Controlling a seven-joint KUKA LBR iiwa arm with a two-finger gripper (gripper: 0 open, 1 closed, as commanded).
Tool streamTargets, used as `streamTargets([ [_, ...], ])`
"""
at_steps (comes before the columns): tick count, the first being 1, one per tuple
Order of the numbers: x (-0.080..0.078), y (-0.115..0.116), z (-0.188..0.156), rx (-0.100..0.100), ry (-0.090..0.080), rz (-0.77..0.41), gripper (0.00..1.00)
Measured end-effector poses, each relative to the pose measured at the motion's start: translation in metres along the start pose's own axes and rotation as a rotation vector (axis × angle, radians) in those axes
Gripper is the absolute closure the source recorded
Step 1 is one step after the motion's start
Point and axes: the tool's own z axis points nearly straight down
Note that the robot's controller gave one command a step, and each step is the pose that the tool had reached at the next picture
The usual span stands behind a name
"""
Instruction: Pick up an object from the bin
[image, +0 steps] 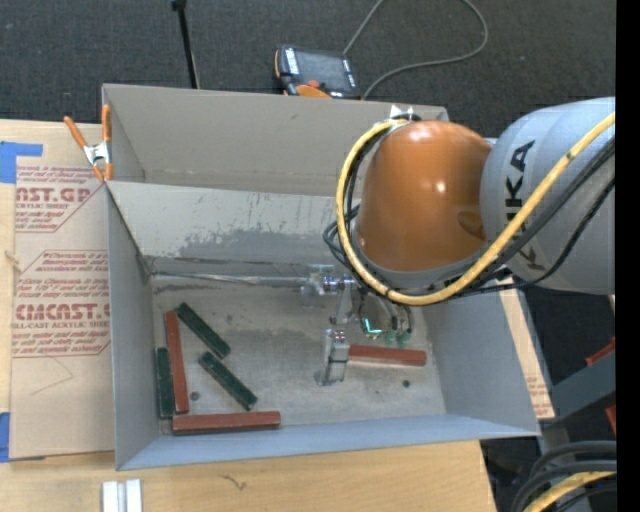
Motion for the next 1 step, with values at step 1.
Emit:
streamTargets([
  [1, 0.0084, 0.0772, 0.1767, -0.003, -0.011, 0.019, 0.0],
])
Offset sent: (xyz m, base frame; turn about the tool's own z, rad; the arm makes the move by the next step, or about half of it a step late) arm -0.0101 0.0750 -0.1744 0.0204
